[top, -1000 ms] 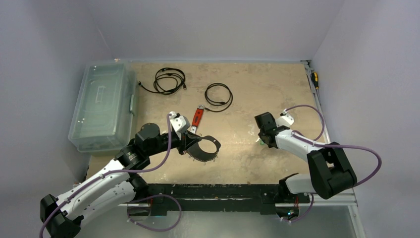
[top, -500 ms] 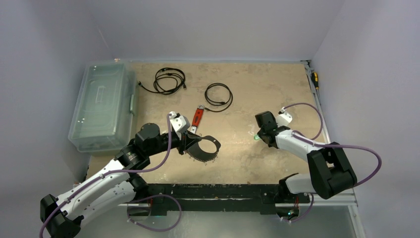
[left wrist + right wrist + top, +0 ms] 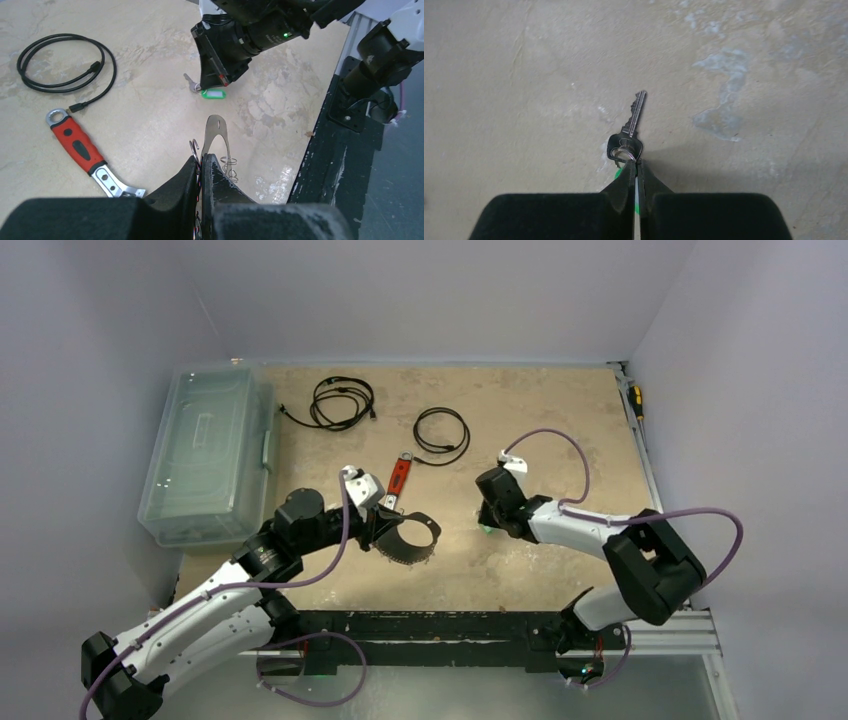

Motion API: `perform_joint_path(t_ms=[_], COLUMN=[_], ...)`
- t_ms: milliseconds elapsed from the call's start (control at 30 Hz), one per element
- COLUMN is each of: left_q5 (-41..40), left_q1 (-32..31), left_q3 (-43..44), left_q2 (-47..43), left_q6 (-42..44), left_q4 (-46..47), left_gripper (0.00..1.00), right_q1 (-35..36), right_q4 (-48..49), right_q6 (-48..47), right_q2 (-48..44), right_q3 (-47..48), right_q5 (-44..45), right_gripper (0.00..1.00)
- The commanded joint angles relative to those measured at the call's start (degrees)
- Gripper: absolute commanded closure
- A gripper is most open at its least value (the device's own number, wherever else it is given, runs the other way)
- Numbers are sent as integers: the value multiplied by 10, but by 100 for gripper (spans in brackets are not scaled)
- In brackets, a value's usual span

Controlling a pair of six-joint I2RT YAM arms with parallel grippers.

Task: Put the keys on the keyring

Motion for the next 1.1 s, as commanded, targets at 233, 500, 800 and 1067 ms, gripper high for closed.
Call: perform_joint_path(t_ms=[233,500,800,1067], left_q5=[-69,-48,-65,-155], left_q1=[0,1,0,1], left_q3=[20,42,90,107], left_q2=[-50,-20,53,82], left_q6=[45,11,-56,-97], left_q4=[-1,-14,-87,-191], left_gripper=[100,100,100,100], right_q1=[11,11,11,11], right_q4=[35,56,52,52], right_q6=[-53,-48,-59,-81], right_q2=[-93,-150,-129,-147], right_q3=[-30,-60,-46,-44], right_q5=[-39,-38,-48,-41], right_gripper=[100,66,35,28])
